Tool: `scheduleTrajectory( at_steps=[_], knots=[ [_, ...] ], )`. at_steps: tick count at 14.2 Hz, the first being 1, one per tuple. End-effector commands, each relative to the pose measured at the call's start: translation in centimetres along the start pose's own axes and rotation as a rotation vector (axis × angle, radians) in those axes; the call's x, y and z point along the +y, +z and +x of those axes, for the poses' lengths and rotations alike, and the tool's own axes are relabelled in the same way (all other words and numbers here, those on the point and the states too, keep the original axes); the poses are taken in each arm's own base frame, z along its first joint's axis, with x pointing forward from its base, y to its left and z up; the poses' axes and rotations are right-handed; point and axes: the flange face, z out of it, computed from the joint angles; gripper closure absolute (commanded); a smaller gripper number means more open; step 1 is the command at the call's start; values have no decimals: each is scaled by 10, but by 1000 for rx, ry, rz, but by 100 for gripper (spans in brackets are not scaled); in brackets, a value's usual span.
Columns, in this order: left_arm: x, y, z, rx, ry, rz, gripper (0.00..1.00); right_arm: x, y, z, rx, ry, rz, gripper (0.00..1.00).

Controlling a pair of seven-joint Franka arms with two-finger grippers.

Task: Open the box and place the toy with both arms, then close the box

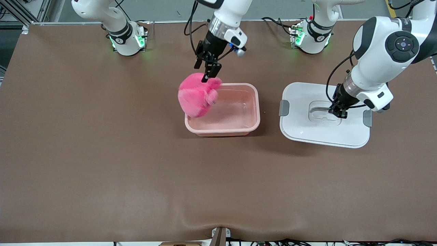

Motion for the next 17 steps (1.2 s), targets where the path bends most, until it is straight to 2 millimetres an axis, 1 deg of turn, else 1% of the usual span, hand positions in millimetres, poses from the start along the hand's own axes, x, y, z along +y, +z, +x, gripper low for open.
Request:
scheduleTrajectory(
  at_steps=[1, 2, 3, 4, 6, 7, 8, 10, 11, 12, 13, 14, 15, 16, 17],
  knots=[
    [-13, -6, 2, -17, 14, -12, 100, 9, -13, -18, -8, 45, -1, 0],
    [-12, -7, 2, -17, 14, -16, 100, 19, -5, -34, -12, 76, 13, 0],
    [-12, -6, 2, -18, 14, -16, 100, 31, 8, -55, -11, 115, 40, 0],
    [-12, -6, 2, -18, 14, -16, 100, 43, 25, -78, 6, 158, 88, 0],
    [-12, -6, 2, -18, 14, -16, 100, 67, 63, -129, 70, 268, 200, 0],
    [-12, -6, 2, -18, 14, -16, 100, 75, 80, -152, 93, 314, 246, 0],
    [-12, -6, 2, -18, 14, -17, 100, 80, 97, -171, 95, 348, 278, 0],
    [-12, -6, 1, -18, 16, -16, 100, 86, 118, -197, 82, 396, 308, 0],
    [-12, -6, 2, -18, 14, -17, 100, 89, 133, -215, 74, 427, 329, 0],
    [-12, -7, 1, -17, 16, -19, 100, 91, 151, -237, 68, 468, 354, 0],
    [-12, -7, 2, -17, 13, -17, 100, 92, 164, -257, 81, 508, 387, 0],
    [-12, -7, 1, -17, 14, -17, 100, 92, 176, -282, 103, 557, 417, 0],
    [-12, -7, 1, -17, 14, -17, 100, 91, 190, -306, 105, 598, 436, 0],
    [-12, -8, 1, -17, 14, -19, 100, 89, 202, -335, 113, 650, 436, 0],
    [-12, -7, 1, -17, 16, -17, 100, 84, 213, -358, 132, 696, 448, 0]
  ],
)
